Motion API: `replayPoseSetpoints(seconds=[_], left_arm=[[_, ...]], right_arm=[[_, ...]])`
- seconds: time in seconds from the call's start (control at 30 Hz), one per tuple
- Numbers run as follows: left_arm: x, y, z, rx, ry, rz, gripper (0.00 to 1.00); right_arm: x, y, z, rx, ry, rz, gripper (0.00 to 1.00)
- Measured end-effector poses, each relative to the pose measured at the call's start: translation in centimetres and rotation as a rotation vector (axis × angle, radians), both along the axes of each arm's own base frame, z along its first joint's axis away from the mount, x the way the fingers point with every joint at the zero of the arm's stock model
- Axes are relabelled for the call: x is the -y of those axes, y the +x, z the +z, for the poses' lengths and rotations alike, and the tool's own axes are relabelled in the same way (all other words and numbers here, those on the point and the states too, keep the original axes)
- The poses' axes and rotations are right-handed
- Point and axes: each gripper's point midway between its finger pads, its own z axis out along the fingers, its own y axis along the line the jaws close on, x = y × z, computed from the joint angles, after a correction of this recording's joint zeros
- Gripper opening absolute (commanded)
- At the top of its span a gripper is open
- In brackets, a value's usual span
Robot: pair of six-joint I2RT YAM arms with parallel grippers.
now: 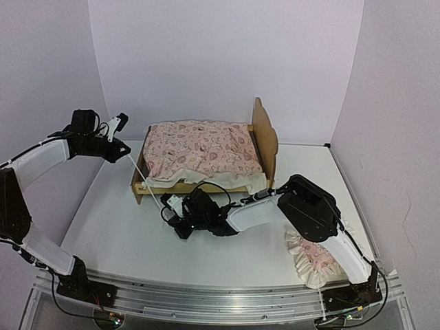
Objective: Set up the pet bed
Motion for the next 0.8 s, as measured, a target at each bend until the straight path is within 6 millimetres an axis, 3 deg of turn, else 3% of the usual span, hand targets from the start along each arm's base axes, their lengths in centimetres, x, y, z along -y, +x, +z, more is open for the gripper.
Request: replayPoseSetpoints(seconds=[0.2,0.4,0.5,0.53,0.57,0.7,0.8], left_arm=[[-2.8,0.1,-1.4,0.011,0.11,0.01,0.0],[-2.8,-0.7,-2.6,0.036,0.141,-0.074,0.0],[-2.6,-2.4,-4.9,0.045,0.199,-0.17,0.01],[-2.5,-3.2,-6.2,0.033,0.221,-0.206,0.05],[-2.5,-4.2,-7.7,0.015,0.243,-0.244,0.16],[-2.2,-7.7,-12.2,-0.056,0.309,-0.384,0.69],[-2.1,-9.6,-13.4,-0.049,0.379,-0.526,0.78]], right_arm=[[0.6,-0.1,-0.1,-0.05,0.034,-0.044,0.0],[0.6,-0.2,0.0,-0.081,0.047,-0.054,0.0],[0.3,-0.5,0.1,-0.101,0.041,-0.039,0.16],[0.2,-0.6,0.2,-0.109,0.039,-0.03,0.21],[0.1,-0.8,0.2,-0.115,0.037,-0.019,0.25],[-0.1,-1.7,0.5,-0.142,0.035,0.013,0.46],[0.7,-2.6,0.8,-0.163,0.013,0.026,0.71]])
